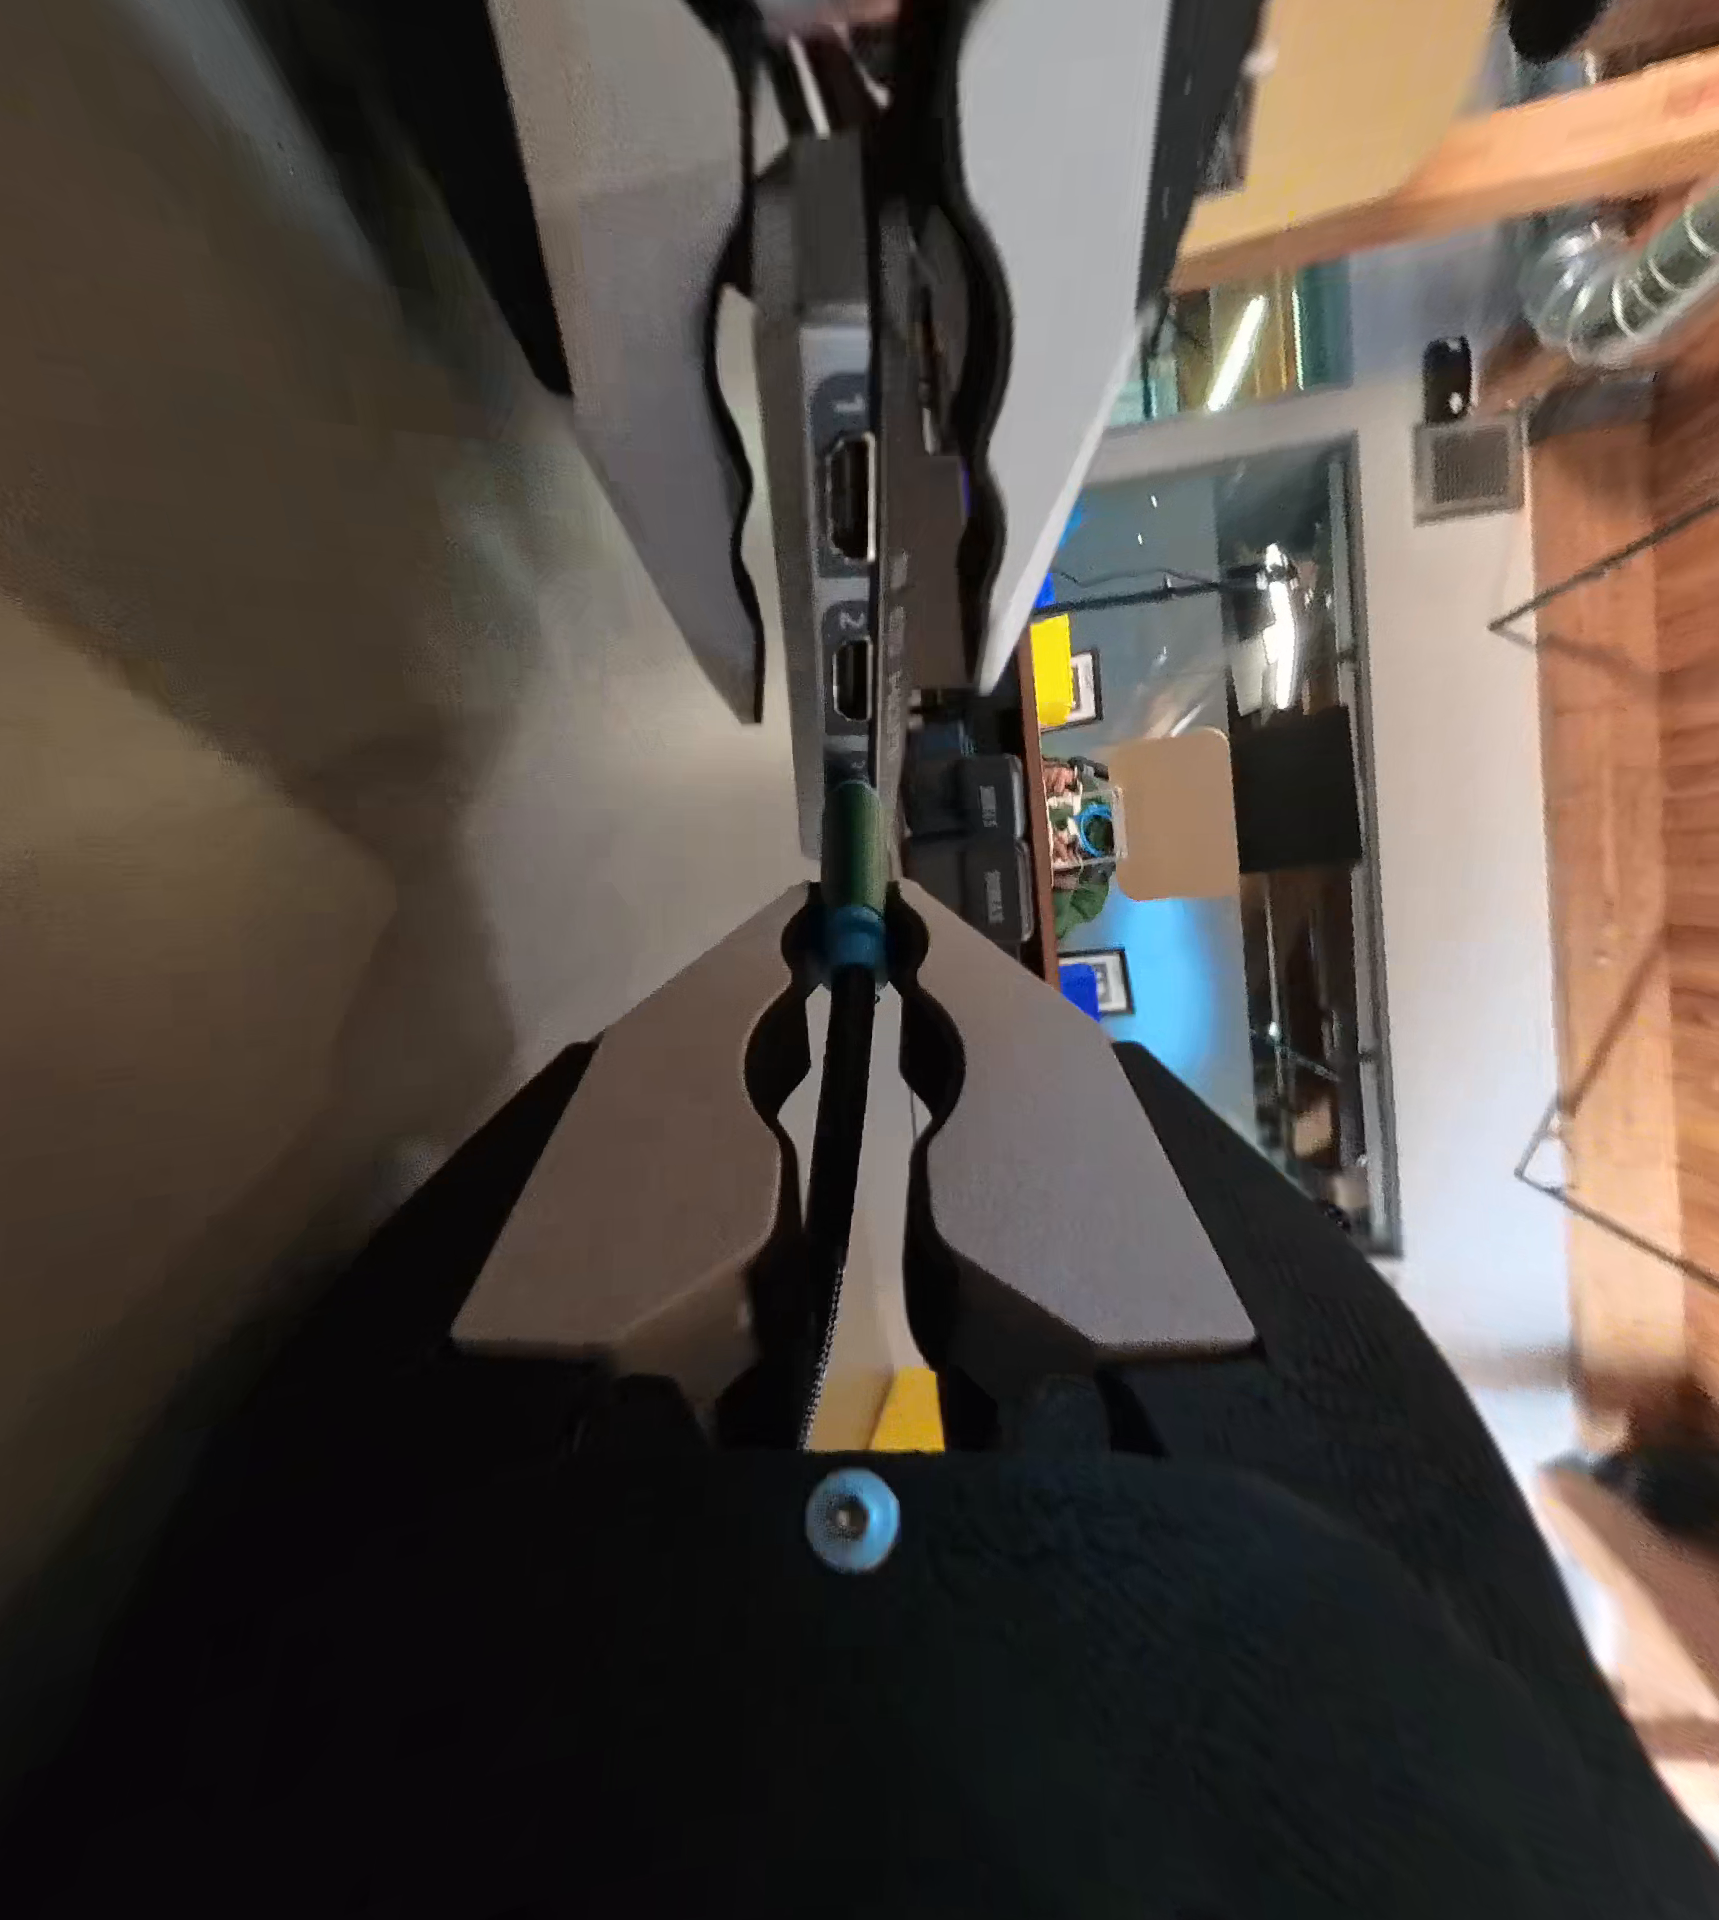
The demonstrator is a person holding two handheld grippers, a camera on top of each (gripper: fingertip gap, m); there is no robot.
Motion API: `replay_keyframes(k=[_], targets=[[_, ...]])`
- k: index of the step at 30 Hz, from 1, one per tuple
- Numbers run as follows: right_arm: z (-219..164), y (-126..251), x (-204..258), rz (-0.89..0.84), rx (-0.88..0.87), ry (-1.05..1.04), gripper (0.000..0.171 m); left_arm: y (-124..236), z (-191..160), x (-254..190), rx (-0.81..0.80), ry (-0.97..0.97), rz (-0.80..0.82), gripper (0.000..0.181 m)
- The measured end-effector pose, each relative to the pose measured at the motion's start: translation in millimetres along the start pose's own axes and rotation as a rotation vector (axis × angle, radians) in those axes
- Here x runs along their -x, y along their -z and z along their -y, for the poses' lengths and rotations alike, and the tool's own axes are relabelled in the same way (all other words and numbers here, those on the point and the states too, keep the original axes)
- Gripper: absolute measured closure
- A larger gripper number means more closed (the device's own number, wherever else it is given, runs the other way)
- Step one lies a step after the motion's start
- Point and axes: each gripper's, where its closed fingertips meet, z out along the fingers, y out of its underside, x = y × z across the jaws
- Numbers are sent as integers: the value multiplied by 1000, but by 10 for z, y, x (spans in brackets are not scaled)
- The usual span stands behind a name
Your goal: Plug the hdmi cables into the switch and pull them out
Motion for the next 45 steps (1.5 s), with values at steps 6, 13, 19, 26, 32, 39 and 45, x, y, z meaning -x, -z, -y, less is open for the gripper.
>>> replay_keyframes(k=[6, 13, 19, 26, 32, 39, 45], targets=[[-88, 9, -278, -80, 21, -204, 162, 188, 135, 403, -125, 210, 109, 129], [-220, 45, -638, -142, 45, -445, 162, 526, 281, 924, -294, 349, 348, 132], [-215, 124, -887, -124, 12, -657, 162, 791, 767, 836, -605, 464, 182, 173], [125, 328, -1142, -1, -194, -807, 162, 584, 842, 523, -602, 661, -102, 174], [438, 470, -1080, 205, -356, -885, 161, 354, 741, 399, -523, 952, -271, 116], [631, 567, -844, 392, -496, -883, 160, 366, 641, 458, -560, 948, -228, 71], [567, 692, -728, 545, -544, -938, 159, 510, 853, 454, -667, 913, -274, 76]])
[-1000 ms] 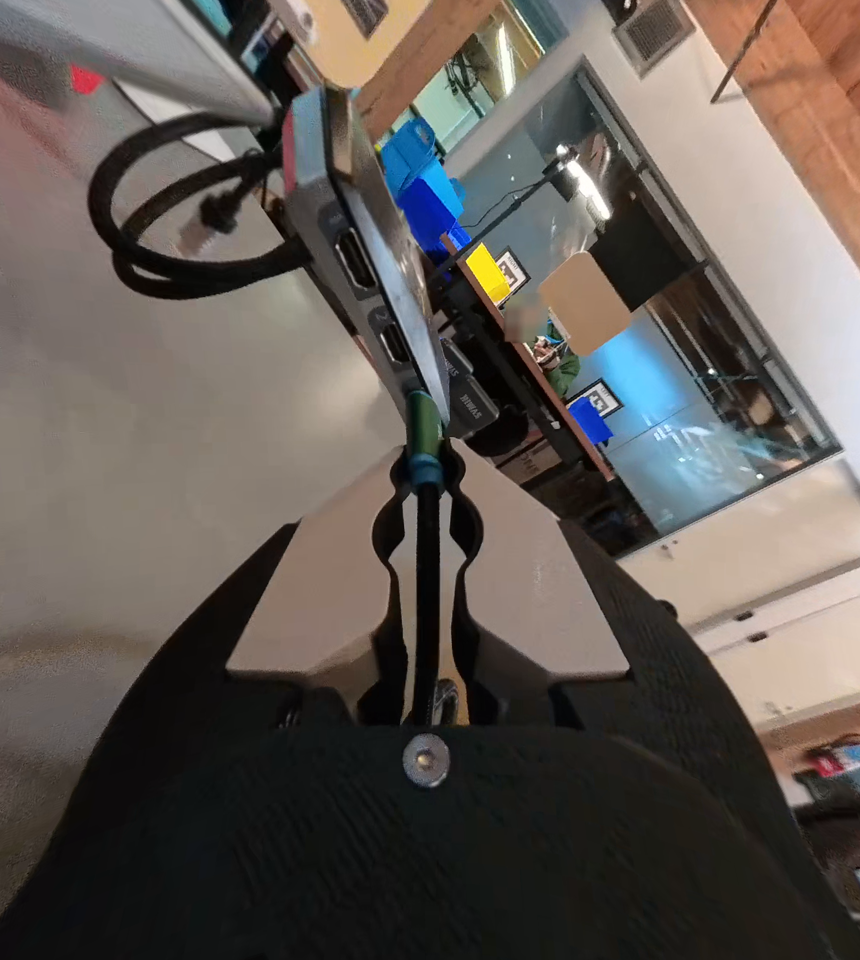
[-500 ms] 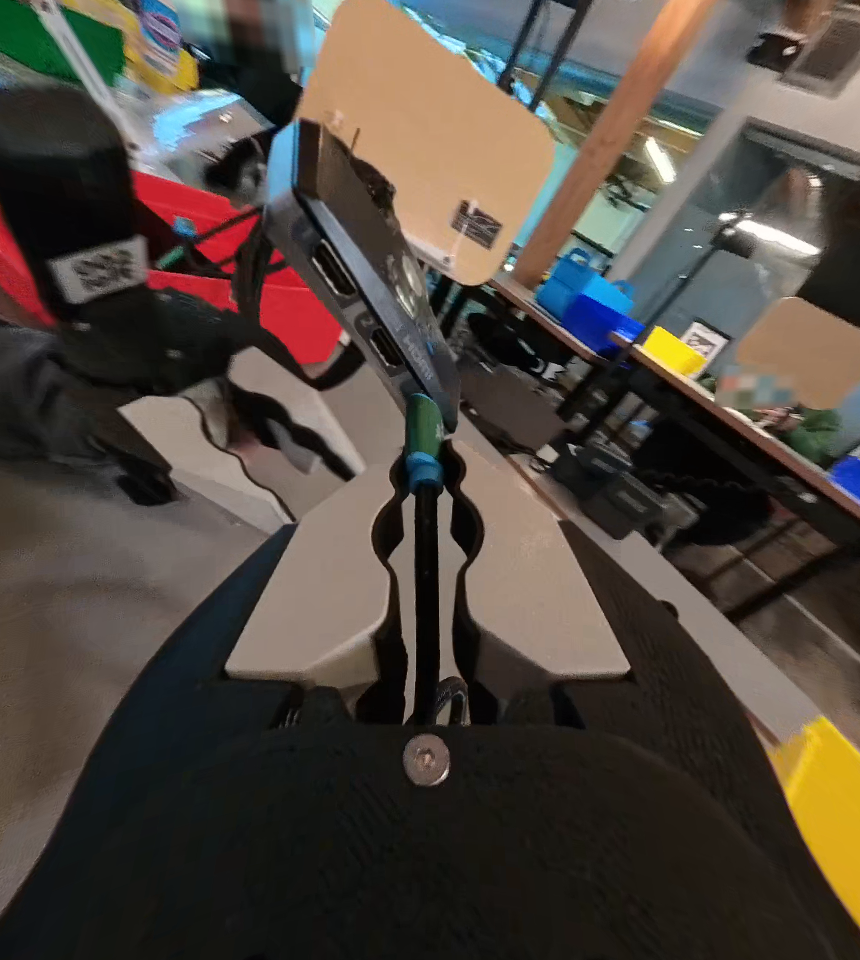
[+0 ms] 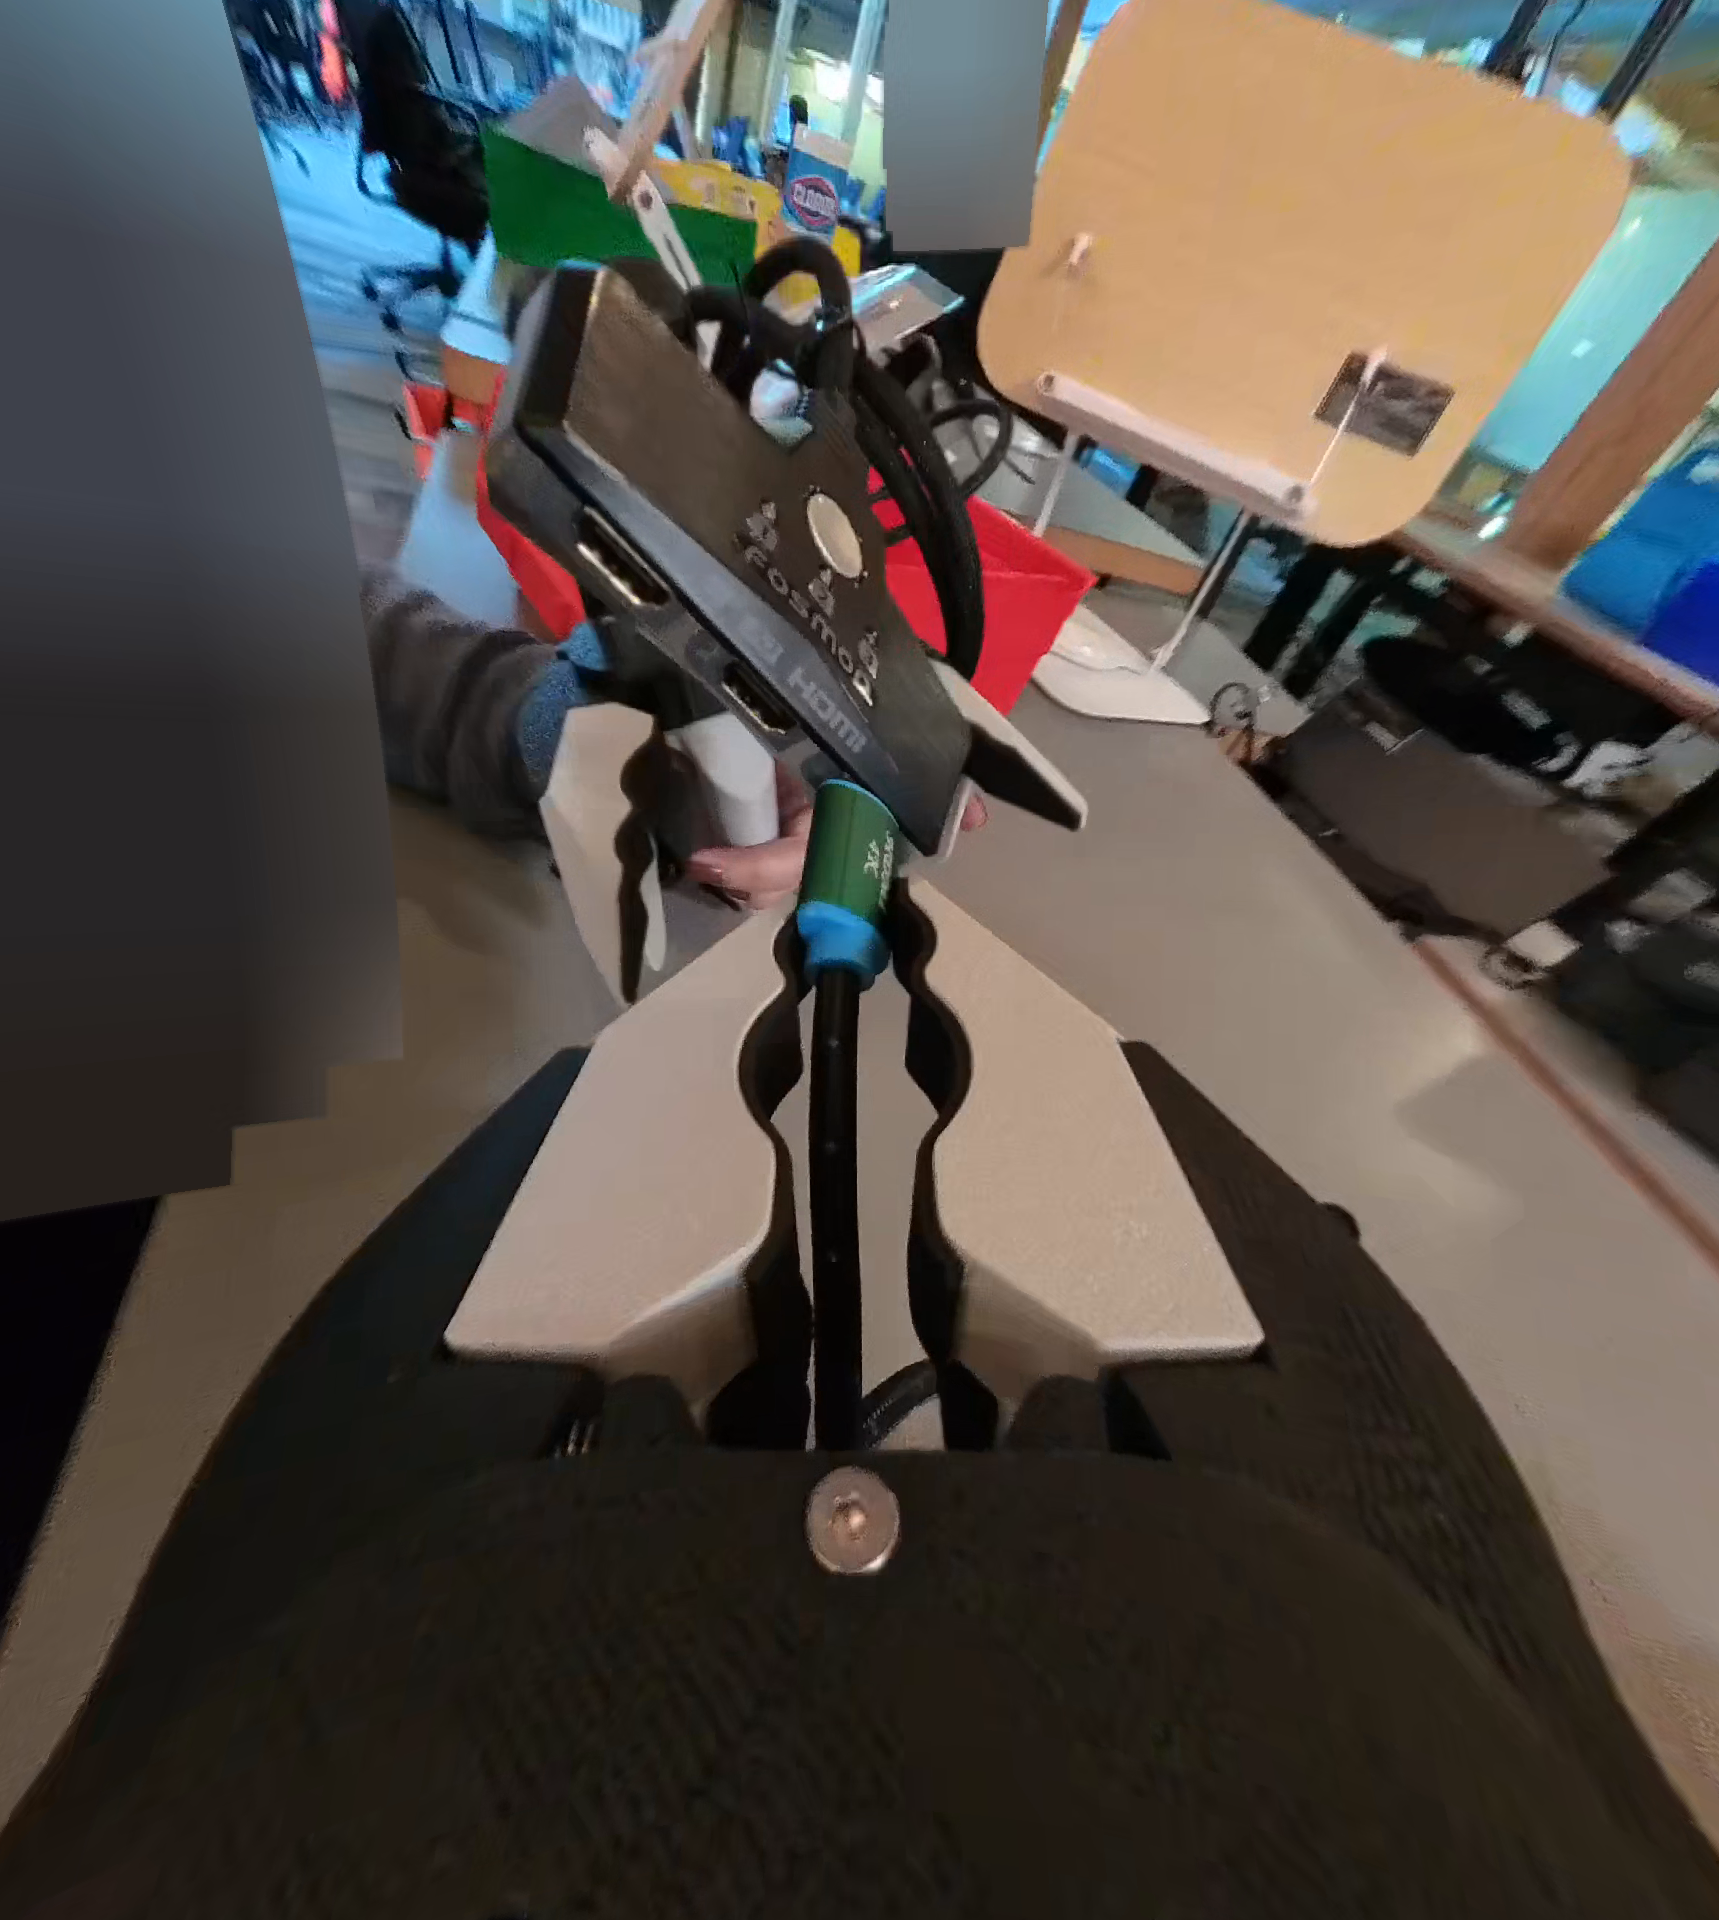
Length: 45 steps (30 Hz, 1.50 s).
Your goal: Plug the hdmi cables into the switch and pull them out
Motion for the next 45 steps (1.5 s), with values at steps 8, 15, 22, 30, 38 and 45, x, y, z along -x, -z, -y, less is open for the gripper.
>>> replay_keyframes(k=[8, 15, 22, 30, 38, 45], targets=[[-162, -85, 110, 204, -67, -398, 156, 81, 248, -7, -170, 289, -109, 121], [-231, -137, 173, 221, -41, -395, 157, 129, 182, 46, -150, 318, -125, 140], [-349, -201, 8, 41, 81, -227, 160, 152, 70, 170, -75, 303, -74, 144], [-469, -208, -98, -134, 294, 54, 162, 145, -43, 171, -1, 305, -79, 150], [-420, -182, 197, -28, 206, 74, 162, 255, 5, -117, -2, 227, -237, 157], [-486, 1, 317, -159, 249, 543, 162, 194, 42, -487, 19, -301, -117, 156]])
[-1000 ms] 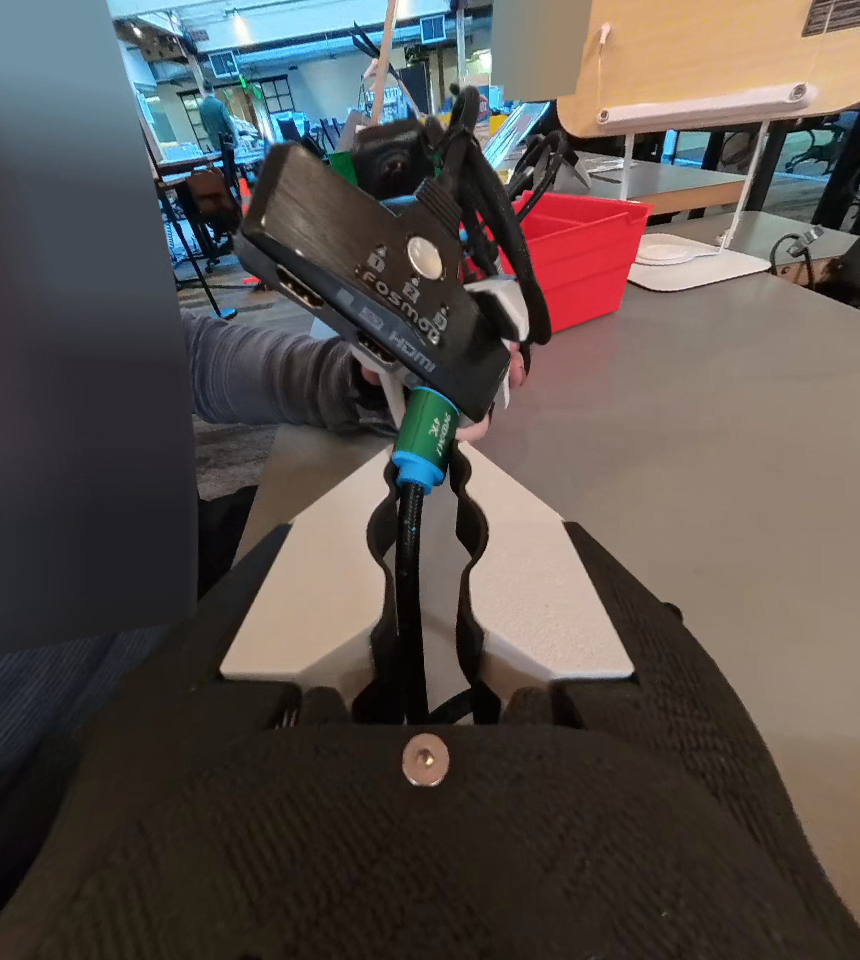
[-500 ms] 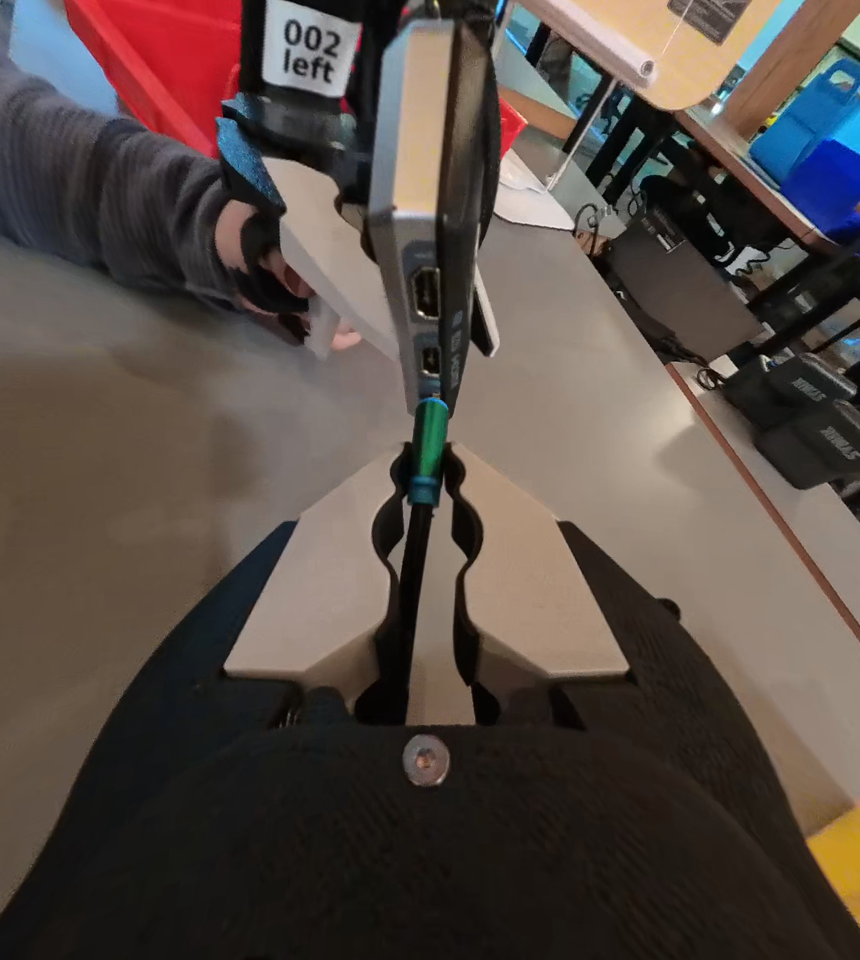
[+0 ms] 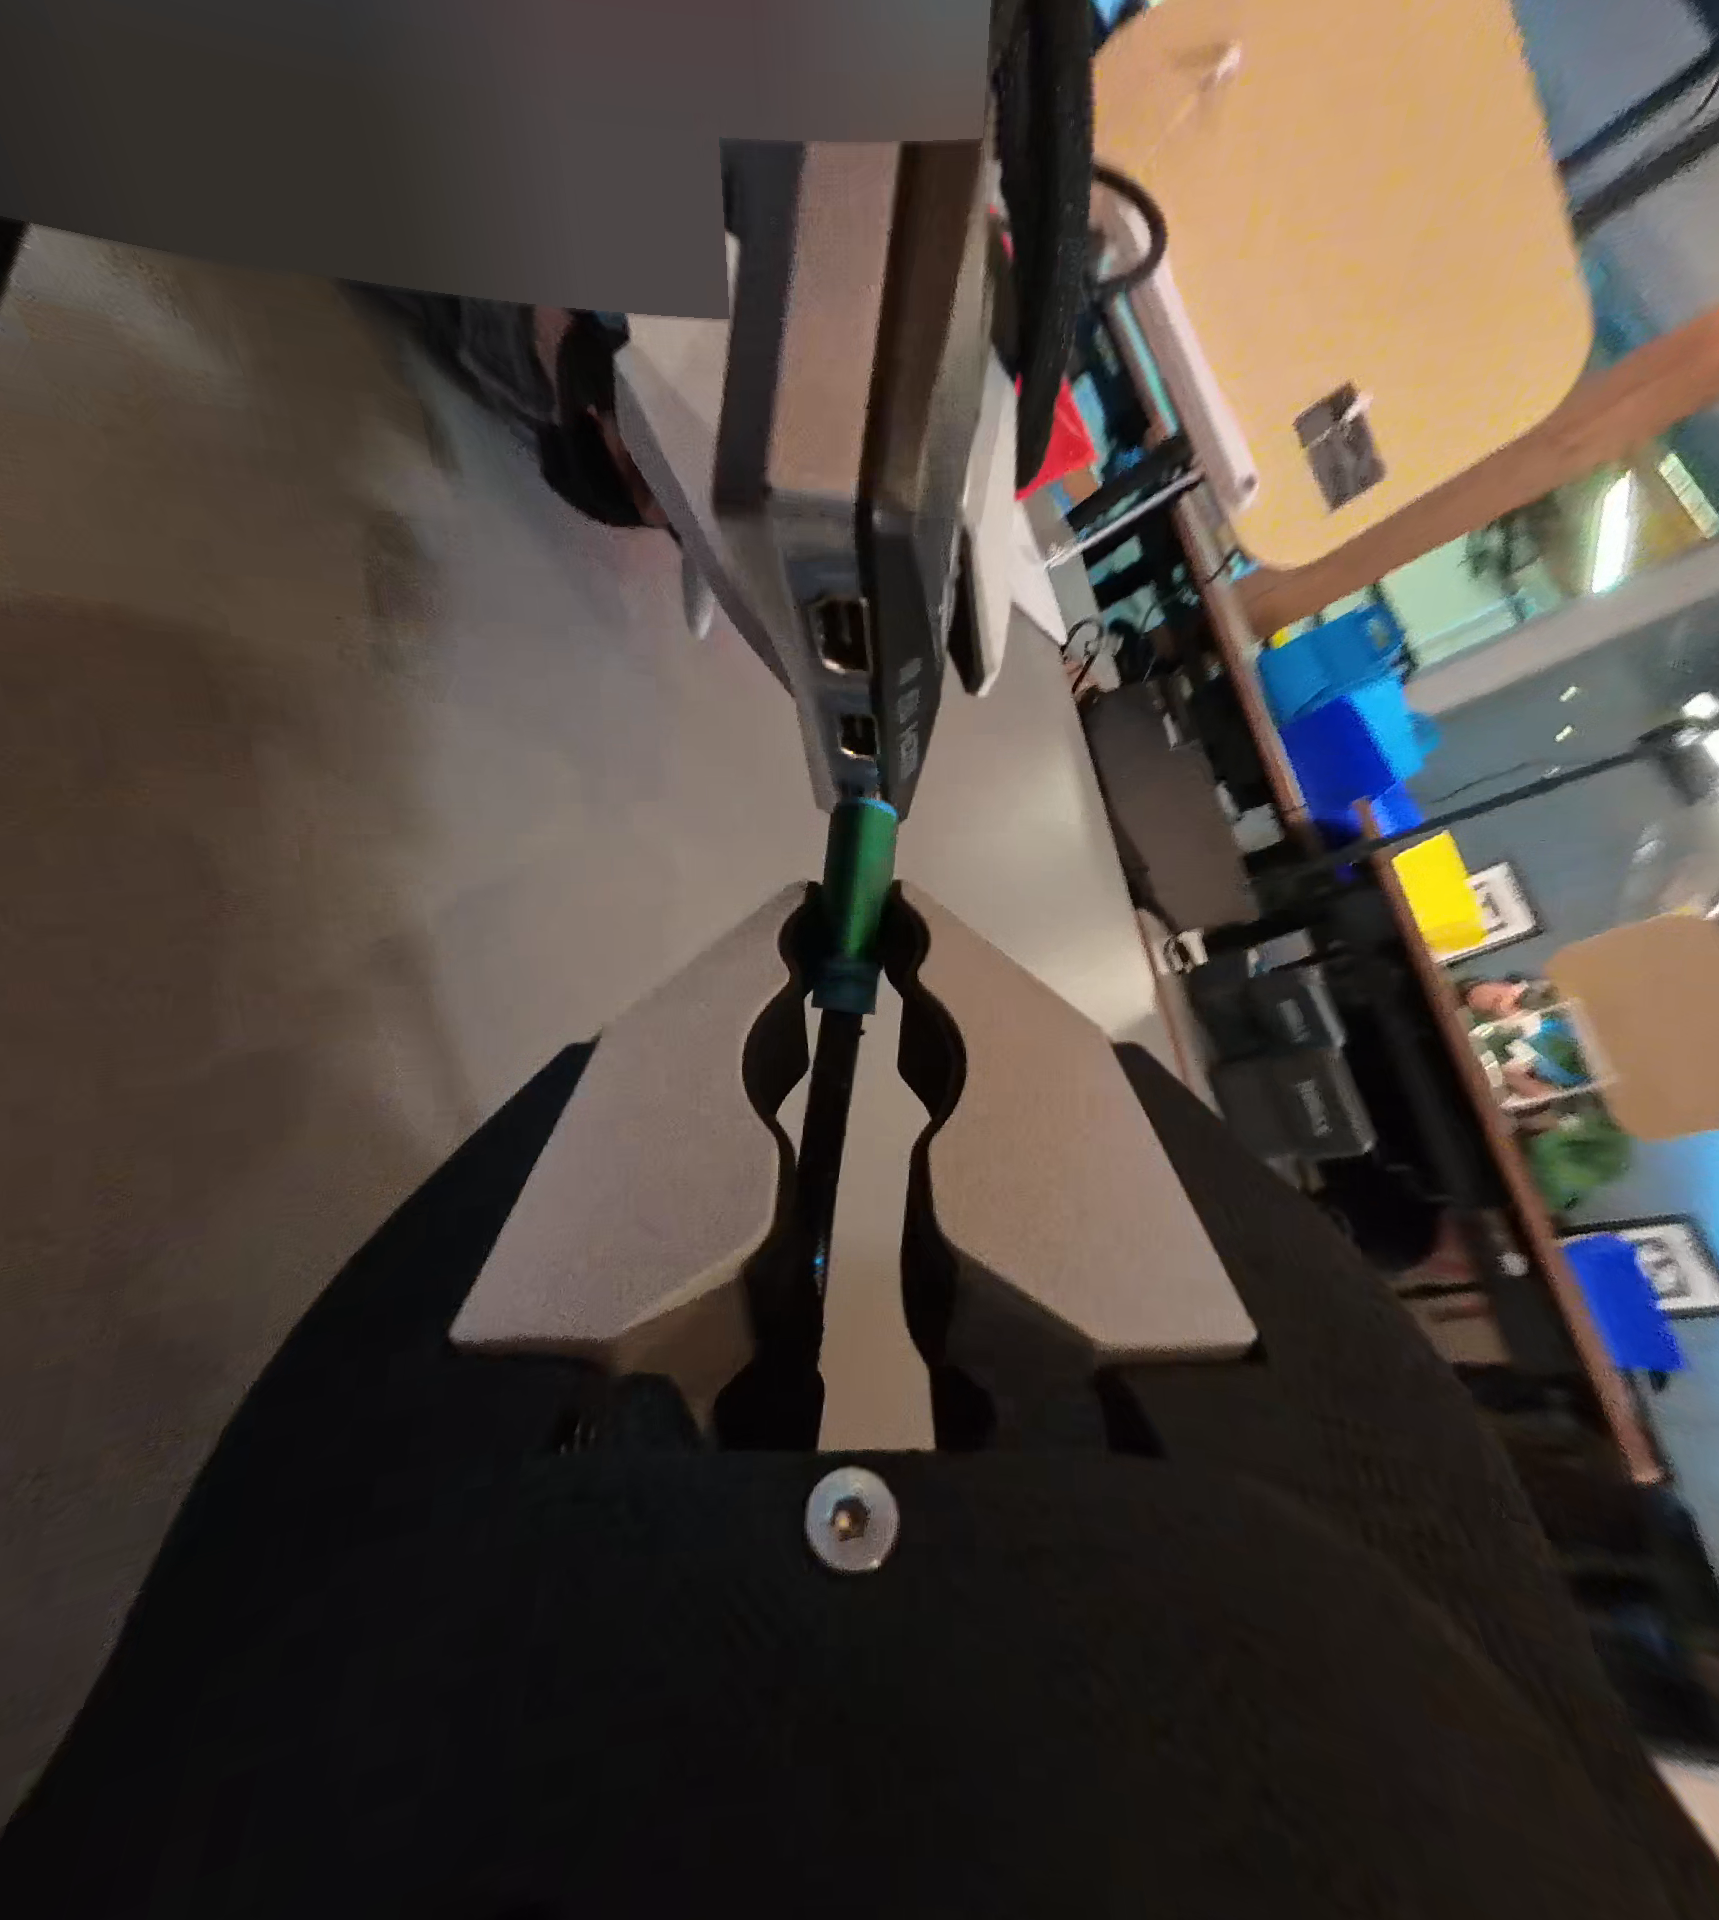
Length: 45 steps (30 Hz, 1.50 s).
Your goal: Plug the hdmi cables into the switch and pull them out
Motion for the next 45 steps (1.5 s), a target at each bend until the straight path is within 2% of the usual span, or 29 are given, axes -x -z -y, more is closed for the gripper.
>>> replay_keyframes(k=[6, 11, 16, 18, 21, 26, 29, 30, 31, 33, 36, 45], targets=[[-52, -31, 169, -9, -52, 107, 162, 15, -76, -179, 33, -236, 26, 156], [-36, -11, 203, 16, -92, 121, 161, -22, -153, -381, 45, -253, -77, 117], [-40, -27, 252, 47, -91, 132, 161, -52, -233, -449, 88, -268, -112, 106], [-48, -40, 288, 71, -90, 117, 161, -45, -250, -448, 95, -276, -114, 112], [-61, -102, 379, 106, -68, 107, 161, 2, -256, -327, 104, -376, -56, 156], [-240, -219, 390, 65, 49, 149, 160, 5, -429, -331, 240, -415, -61, 159], [-281, -226, 370, 33, 80, 180, 146, 7, -494, -360, 282, -391, -79, 160], [-285, -226, 366, 26, 86, 189, 147, 5, -500, -348, 289, -381, -72, 160], [-289, -227, 374, 26, 94, 210, 159, 3, -492, -326, 290, -367, -59, 160], [-287, -230, 344, -12, 116, 263, 160, 18, -483, -317, 287, -343, -56, 161], [-256, -228, 377, -30, 90, 305, 160, 66, -471, -396, 286, -383, -78, 163], [-102, -271, 540, 21, -7, 240, 160, 242, -424, -520, 261, -366, -124, 163]])
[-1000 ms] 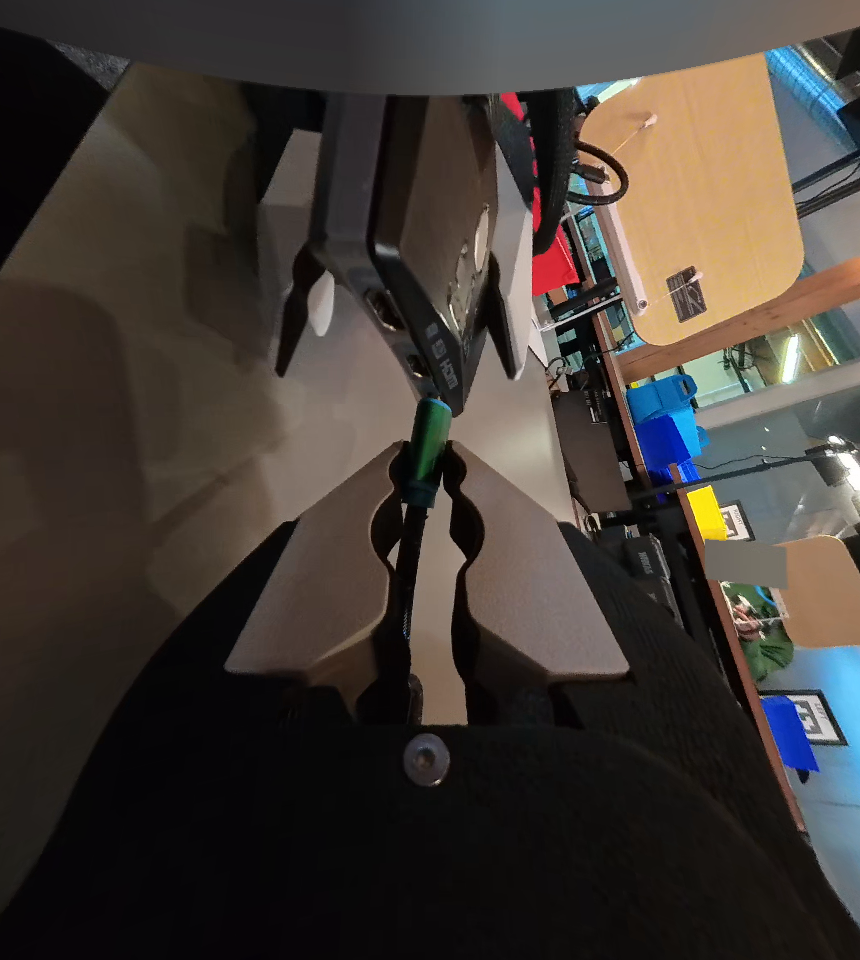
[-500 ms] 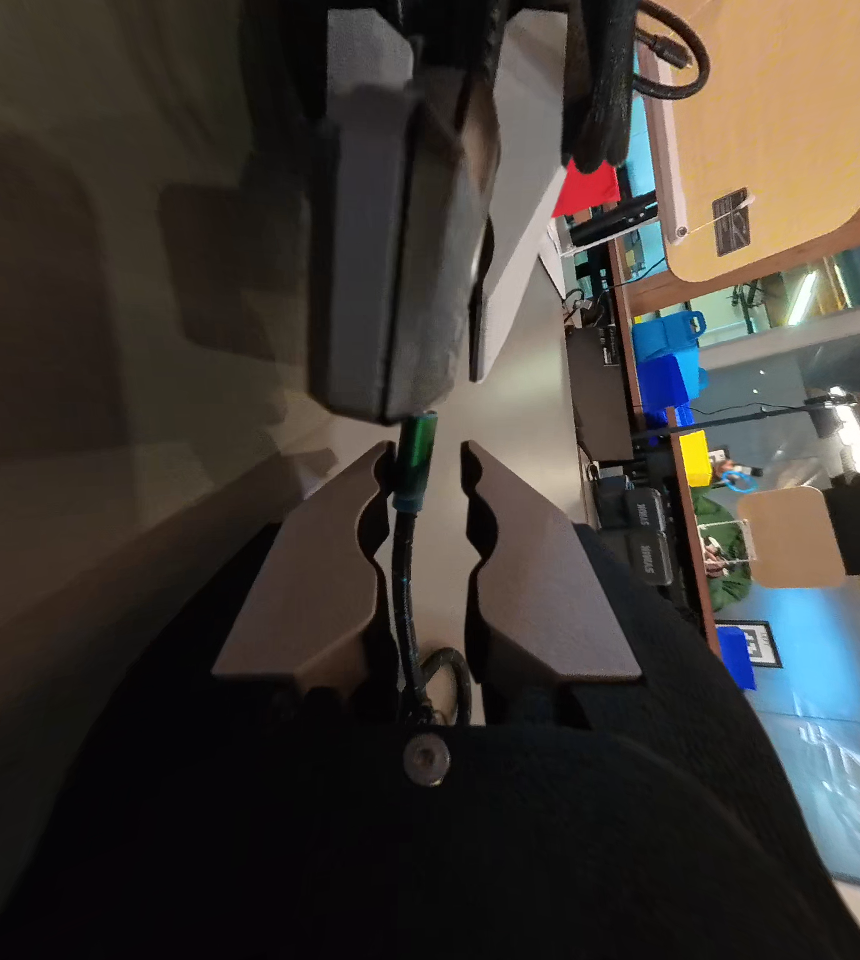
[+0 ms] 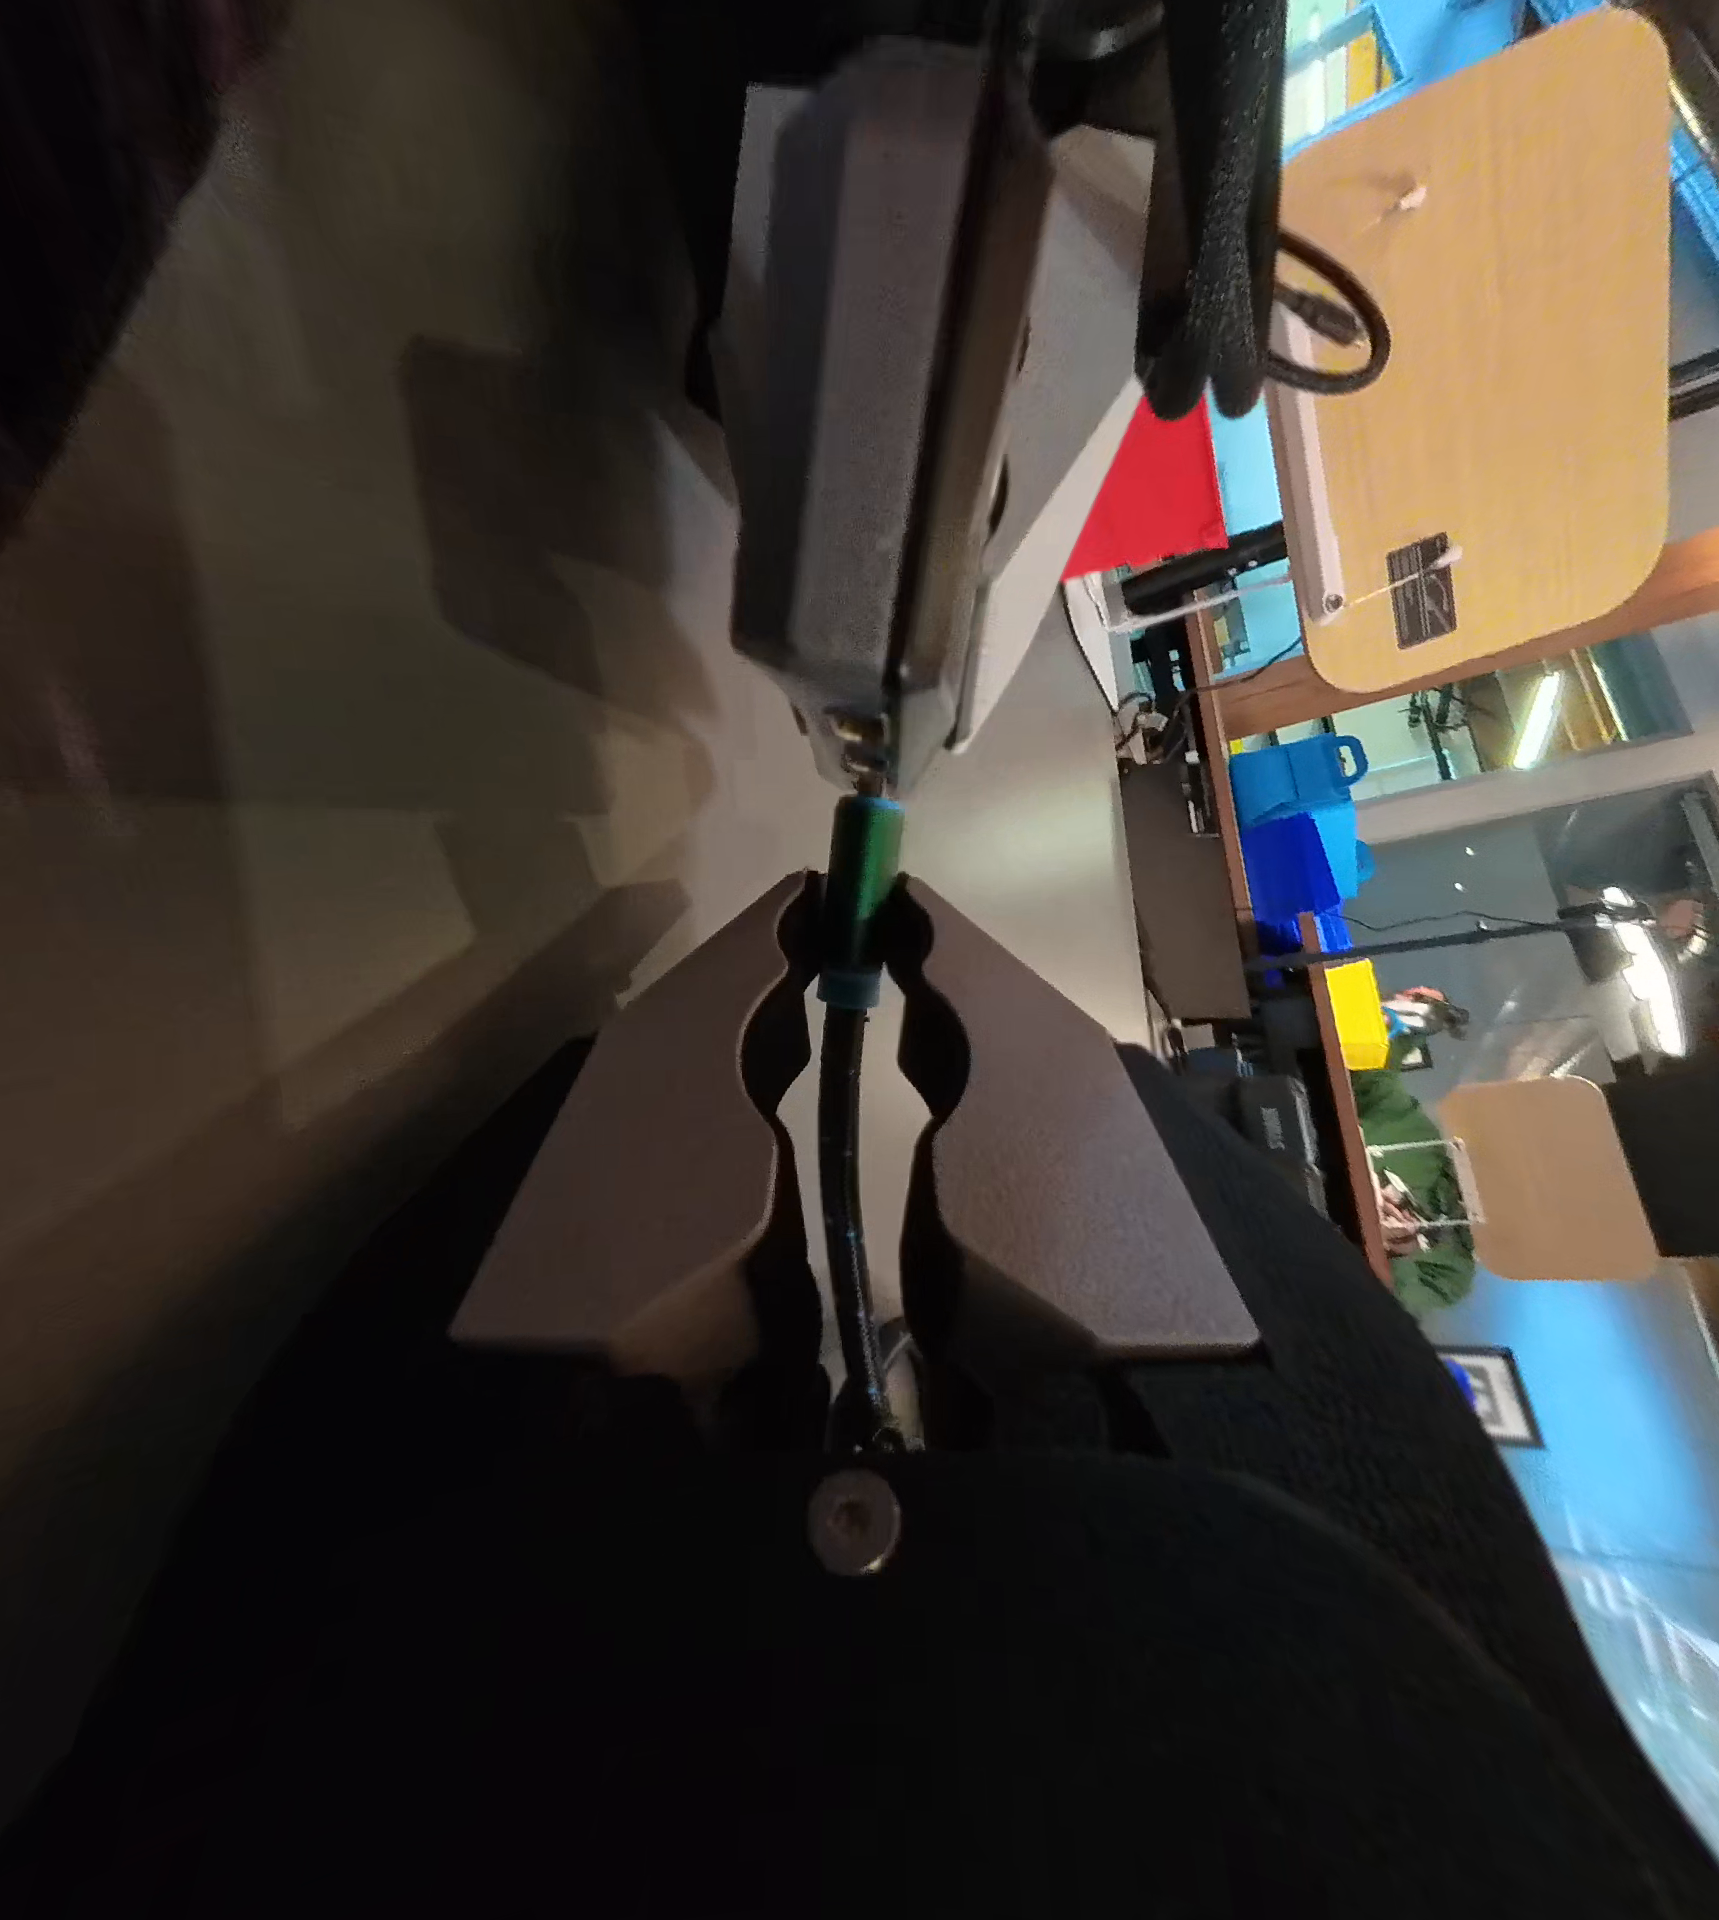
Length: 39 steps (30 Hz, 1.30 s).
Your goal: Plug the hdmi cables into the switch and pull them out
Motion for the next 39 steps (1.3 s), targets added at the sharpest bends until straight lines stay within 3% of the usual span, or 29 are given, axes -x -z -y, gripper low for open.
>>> replay_keyframes(k=[39], targets=[[181, -34, 93, 19, -77, -36, 160, 212, 1, -105, -18, 48, -45, 163]])
